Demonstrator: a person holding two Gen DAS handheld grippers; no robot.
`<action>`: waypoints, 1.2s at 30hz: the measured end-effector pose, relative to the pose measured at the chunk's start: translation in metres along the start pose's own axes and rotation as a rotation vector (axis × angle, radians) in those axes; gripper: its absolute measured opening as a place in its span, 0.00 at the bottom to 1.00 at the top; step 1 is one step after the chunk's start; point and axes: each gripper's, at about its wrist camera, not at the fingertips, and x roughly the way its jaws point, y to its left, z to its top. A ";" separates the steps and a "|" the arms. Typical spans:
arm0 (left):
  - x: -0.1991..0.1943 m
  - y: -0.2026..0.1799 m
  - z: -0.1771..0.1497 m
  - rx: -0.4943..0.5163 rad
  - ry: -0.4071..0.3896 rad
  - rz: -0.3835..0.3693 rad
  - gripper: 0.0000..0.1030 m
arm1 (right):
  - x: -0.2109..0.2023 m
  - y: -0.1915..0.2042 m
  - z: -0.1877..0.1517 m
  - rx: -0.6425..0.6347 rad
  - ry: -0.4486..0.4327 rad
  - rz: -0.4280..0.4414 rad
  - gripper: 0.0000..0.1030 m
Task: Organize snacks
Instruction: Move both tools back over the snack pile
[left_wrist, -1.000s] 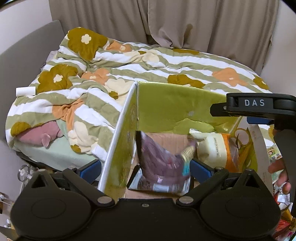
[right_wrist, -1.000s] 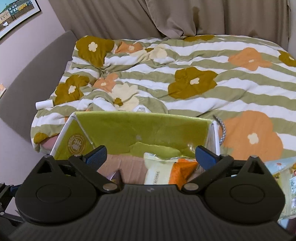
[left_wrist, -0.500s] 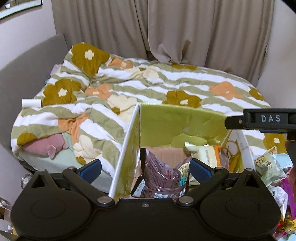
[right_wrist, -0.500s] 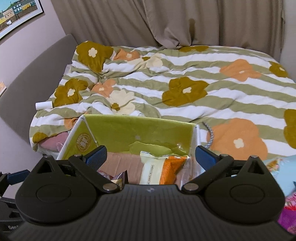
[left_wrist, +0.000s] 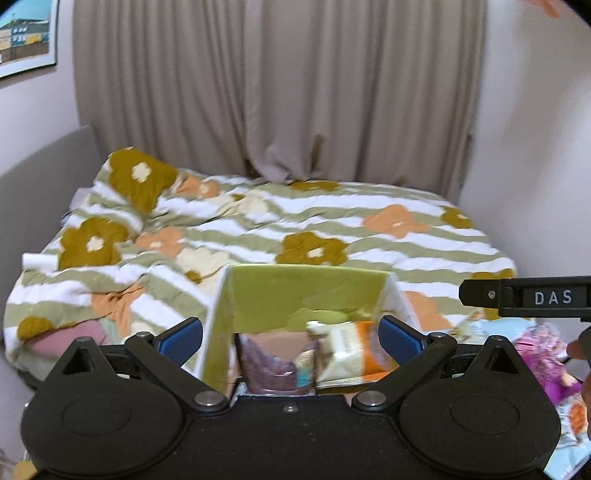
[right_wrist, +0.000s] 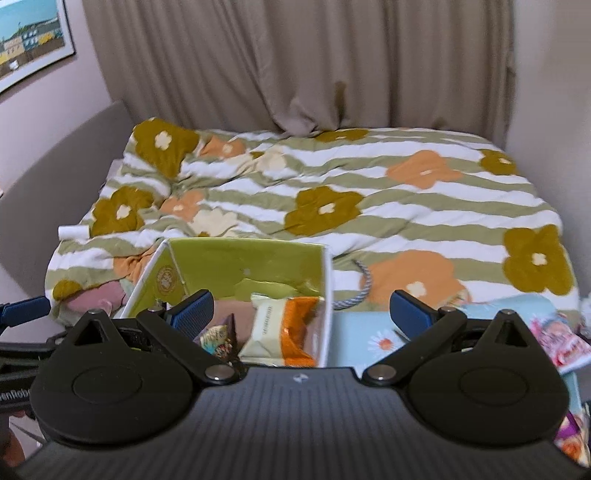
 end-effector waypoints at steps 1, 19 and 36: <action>-0.003 -0.005 -0.001 0.006 -0.005 -0.016 1.00 | -0.008 -0.006 -0.003 0.015 -0.008 -0.007 1.00; -0.035 -0.146 -0.024 0.026 -0.018 -0.152 1.00 | -0.118 -0.172 -0.062 0.065 -0.057 -0.119 1.00; 0.032 -0.293 -0.049 0.078 0.171 -0.241 1.00 | -0.114 -0.314 -0.132 0.146 0.085 -0.114 1.00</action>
